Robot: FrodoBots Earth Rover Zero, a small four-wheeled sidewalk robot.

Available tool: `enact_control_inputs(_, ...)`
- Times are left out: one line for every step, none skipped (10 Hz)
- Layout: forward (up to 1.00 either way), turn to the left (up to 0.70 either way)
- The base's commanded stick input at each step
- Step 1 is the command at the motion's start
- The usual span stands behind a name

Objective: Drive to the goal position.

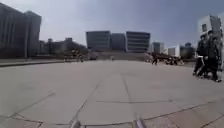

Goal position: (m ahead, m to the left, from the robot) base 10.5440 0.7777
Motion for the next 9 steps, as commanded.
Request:
enact_control_inputs(0.70, -0.03)
enact_control_inputs(0.70, -0.09)
enact_control_inputs(0.70, -0.26)
enact_control_inputs(0.70, -0.34)
enact_control_inputs(0.70, -0.33)
enact_control_inputs(0.70, -0.24)
enact_control_inputs(0.70, -0.15)
enact_control_inputs(0.70, -0.06)
enact_control_inputs(0.70, 0.01)
